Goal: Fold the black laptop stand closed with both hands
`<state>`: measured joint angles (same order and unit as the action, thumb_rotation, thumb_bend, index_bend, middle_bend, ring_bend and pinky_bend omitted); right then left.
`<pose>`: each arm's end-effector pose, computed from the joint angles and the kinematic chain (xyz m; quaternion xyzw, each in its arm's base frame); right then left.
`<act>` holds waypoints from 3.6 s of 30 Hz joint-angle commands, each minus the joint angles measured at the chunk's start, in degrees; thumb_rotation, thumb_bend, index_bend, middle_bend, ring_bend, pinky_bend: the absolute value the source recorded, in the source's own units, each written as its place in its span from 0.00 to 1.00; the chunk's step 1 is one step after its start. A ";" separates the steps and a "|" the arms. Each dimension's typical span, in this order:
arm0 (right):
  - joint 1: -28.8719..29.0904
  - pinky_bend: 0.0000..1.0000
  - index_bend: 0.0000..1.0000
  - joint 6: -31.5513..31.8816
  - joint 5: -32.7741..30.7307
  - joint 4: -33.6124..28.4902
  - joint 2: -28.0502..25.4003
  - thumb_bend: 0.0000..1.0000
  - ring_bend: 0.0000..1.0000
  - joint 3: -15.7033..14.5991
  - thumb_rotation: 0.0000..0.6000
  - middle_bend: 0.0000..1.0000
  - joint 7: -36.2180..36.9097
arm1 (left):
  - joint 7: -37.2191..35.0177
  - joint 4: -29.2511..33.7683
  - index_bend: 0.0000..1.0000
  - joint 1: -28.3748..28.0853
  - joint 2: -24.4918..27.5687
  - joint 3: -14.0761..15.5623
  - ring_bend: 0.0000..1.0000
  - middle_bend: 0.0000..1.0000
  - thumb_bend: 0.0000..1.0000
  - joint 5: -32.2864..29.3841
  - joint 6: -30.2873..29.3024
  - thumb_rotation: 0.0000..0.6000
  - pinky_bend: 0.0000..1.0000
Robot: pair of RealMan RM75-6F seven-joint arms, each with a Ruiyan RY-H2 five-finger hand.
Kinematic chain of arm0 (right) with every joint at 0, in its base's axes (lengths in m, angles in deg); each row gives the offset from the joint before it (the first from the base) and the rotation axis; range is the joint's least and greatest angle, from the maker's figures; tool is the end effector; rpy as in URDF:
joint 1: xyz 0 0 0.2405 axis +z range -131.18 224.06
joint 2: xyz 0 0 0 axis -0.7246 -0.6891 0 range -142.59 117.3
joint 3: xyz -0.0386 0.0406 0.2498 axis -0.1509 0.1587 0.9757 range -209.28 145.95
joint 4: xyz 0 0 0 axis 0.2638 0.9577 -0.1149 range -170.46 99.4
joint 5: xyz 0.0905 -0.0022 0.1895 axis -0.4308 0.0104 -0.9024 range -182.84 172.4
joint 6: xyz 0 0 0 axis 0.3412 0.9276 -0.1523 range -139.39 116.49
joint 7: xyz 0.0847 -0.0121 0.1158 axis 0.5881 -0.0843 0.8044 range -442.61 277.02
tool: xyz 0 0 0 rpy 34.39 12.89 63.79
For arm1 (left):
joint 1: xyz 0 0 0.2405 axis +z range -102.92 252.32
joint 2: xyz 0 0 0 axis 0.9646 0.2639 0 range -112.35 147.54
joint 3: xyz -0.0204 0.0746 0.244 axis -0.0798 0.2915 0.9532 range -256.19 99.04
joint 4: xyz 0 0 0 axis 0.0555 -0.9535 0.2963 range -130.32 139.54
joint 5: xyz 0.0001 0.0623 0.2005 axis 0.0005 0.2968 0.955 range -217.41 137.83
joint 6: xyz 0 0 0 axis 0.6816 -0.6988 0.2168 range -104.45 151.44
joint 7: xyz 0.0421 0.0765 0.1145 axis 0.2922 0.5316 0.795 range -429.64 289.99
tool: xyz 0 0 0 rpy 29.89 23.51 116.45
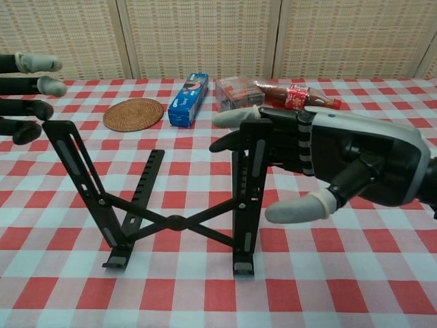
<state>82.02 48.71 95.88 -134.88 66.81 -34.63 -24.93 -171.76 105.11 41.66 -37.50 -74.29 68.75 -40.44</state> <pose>-0.1279 -0.2245 -0.0006 -0.5568 0.6795 -0.4746 0.0537 -0.1873 0.2444 0.1143 0.3817 0.7994 0.4563 0.0845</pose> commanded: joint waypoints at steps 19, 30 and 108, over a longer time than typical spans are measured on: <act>1.35 0.05 0.12 -1.35 -3.80 5.28 5.13 0.05 0.04 -2.51 1.00 0.19 1.87 | 1.29 0.61 0.35 -3.90 0.81 6.32 0.42 0.39 0.16 0.00 -3.74 0.00 0.52; 0.23 0.05 0.12 -0.68 -5.68 6.03 6.98 0.11 0.04 -4.42 1.00 0.19 10.08 | 1.78 1.05 0.35 -5.53 0.74 7.91 0.42 0.39 0.16 -0.67 -3.99 0.00 0.52; -0.34 0.05 0.12 5.03 -4.70 -5.95 -5.30 0.15 0.04 -2.74 1.00 0.19 8.28 | -4.48 -20.81 0.12 -11.99 -20.97 9.32 0.20 0.21 0.16 -7.30 3.61 0.00 0.35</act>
<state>81.69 53.74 91.18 -140.83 61.50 -37.36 -16.66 -175.99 84.52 29.81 -58.19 -65.17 61.54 -37.07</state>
